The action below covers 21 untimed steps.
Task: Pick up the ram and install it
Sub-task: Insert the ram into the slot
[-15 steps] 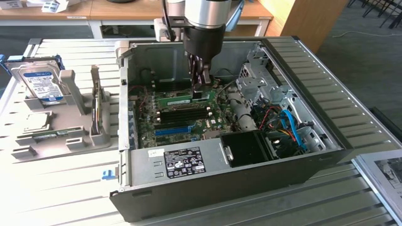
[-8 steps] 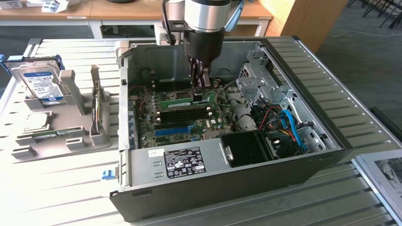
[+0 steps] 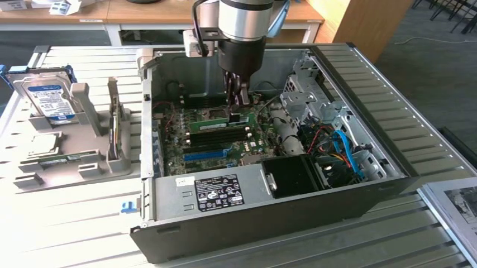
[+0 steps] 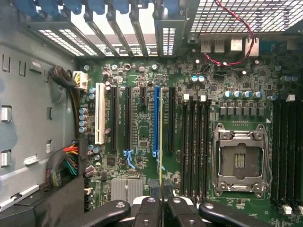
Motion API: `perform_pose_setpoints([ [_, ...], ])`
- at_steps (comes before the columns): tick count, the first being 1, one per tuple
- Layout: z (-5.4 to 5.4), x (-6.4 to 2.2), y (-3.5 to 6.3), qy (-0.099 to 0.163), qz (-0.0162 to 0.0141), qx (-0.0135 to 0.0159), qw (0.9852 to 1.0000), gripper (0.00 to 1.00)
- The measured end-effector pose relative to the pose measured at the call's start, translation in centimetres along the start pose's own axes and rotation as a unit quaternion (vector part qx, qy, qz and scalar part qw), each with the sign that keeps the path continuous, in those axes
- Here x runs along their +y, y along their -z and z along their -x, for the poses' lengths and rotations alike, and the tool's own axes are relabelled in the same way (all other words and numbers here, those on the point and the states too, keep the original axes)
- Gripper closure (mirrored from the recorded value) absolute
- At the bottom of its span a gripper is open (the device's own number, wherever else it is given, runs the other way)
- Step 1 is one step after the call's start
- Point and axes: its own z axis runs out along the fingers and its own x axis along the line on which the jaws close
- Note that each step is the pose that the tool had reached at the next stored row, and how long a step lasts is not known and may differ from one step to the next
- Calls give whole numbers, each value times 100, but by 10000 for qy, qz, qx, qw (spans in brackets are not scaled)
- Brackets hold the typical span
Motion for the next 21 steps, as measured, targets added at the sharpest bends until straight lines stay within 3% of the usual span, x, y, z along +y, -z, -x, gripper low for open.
perform_pose_setpoints([
  [13,1,0,-4,-346,26,-2,9994,88],
  [21,0,-6,-5,-350,33,-2,9994,88],
])
